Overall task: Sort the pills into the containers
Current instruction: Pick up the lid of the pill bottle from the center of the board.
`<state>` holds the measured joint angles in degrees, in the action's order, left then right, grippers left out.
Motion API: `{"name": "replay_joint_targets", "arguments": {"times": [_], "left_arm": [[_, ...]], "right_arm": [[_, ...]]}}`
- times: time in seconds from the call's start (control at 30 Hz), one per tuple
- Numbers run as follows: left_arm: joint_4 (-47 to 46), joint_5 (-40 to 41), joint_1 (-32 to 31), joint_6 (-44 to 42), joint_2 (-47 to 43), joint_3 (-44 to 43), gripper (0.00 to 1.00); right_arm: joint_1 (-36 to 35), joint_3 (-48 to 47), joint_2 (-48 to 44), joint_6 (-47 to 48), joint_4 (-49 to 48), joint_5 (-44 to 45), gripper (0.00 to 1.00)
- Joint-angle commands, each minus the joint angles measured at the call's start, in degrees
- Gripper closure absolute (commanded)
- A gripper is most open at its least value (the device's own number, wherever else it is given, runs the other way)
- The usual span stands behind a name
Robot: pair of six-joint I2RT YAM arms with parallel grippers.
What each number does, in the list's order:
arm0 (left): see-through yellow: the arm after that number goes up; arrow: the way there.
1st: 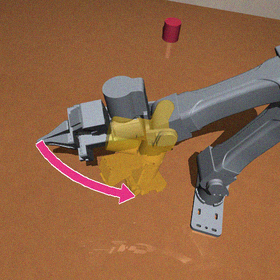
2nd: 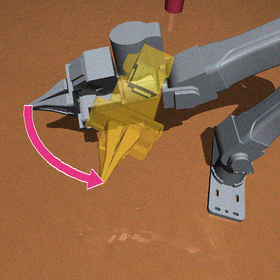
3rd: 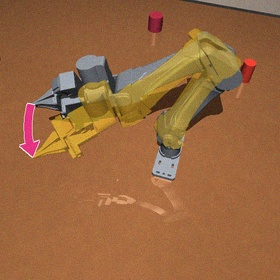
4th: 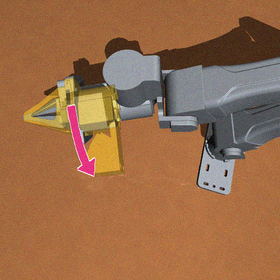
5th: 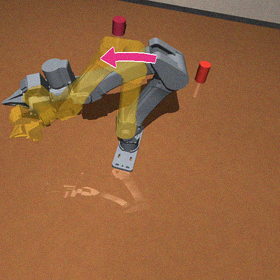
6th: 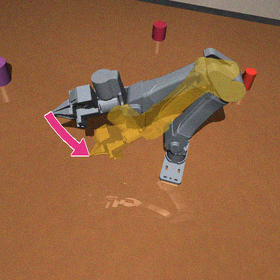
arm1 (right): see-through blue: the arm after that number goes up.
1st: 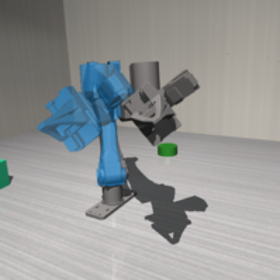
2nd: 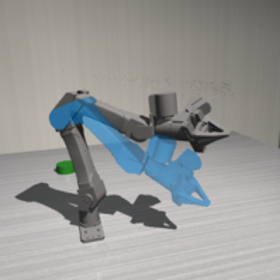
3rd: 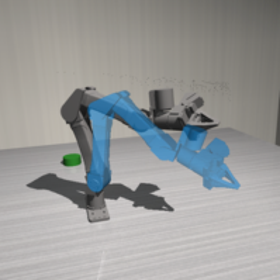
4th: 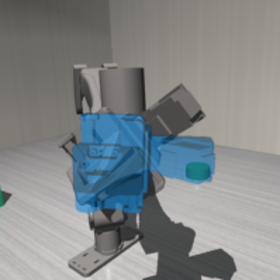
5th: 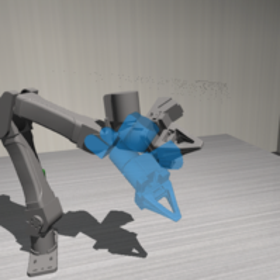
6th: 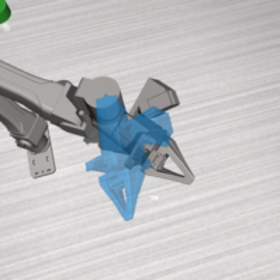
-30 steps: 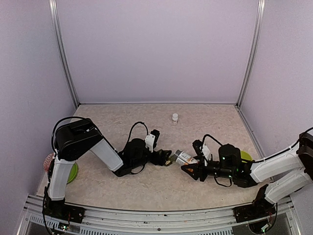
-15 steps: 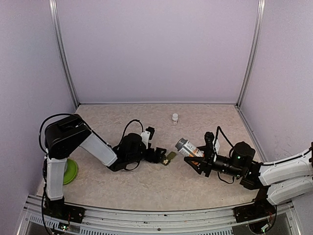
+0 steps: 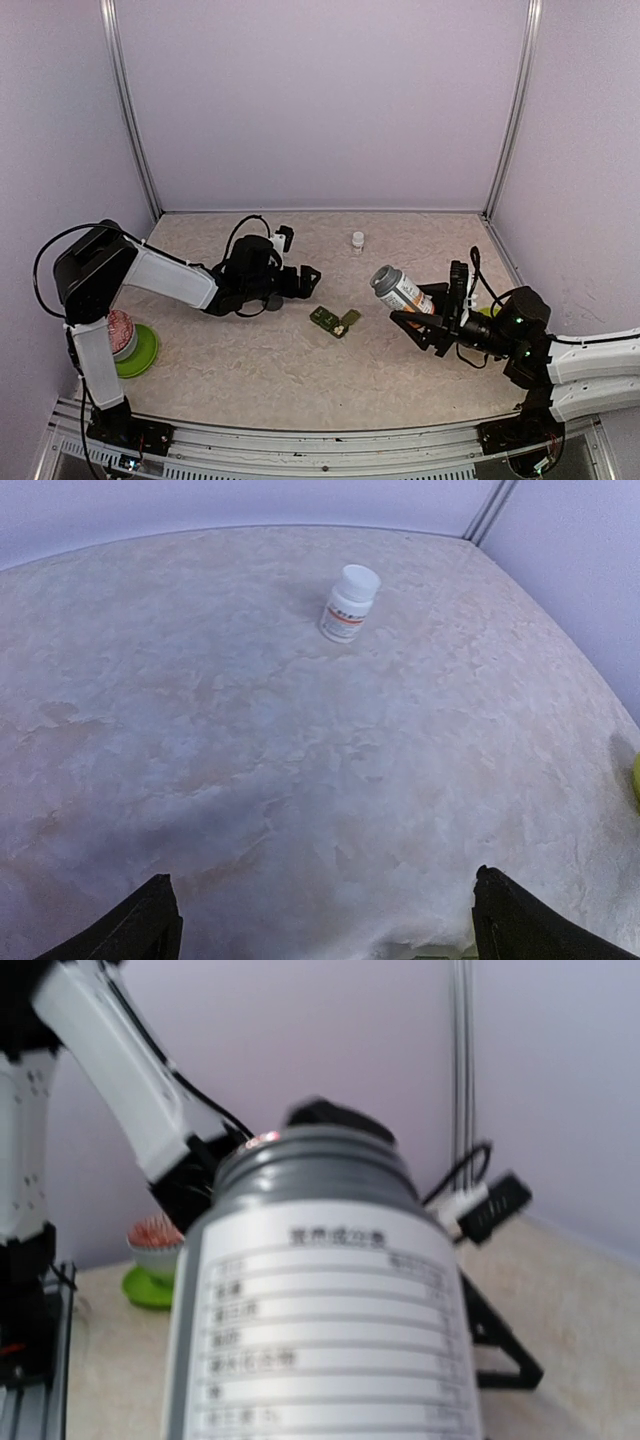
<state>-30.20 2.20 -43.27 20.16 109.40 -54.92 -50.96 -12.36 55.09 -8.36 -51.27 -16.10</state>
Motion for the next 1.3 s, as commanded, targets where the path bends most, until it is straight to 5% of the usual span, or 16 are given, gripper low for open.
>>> {"name": "replay_joint_targets", "arguments": {"times": [0.0,0.43,1.13,1.27], "left_arm": [[15.3,5.6,1.2,0.7,-2.0,-3.7,0.01],[28.2,12.4,1.8,2.8,-1.7,-4.2,0.01],[31.0,12.1,1.3,5.3,-0.6,-3.2,0.32],[32.2,13.4,1.1,5.3,-0.6,-3.4,0.30]], "right_arm": [[0.4,-0.8,-2.7,2.3,-3.6,-1.4,0.75],[0.4,-0.4,-5.6,2.7,-1.2,-2.9,0.75],[0.4,0.1,-6.6,2.7,-0.3,-1.8,0.75],[0.4,0.0,-6.7,2.9,0.1,-1.5,0.75]]}}
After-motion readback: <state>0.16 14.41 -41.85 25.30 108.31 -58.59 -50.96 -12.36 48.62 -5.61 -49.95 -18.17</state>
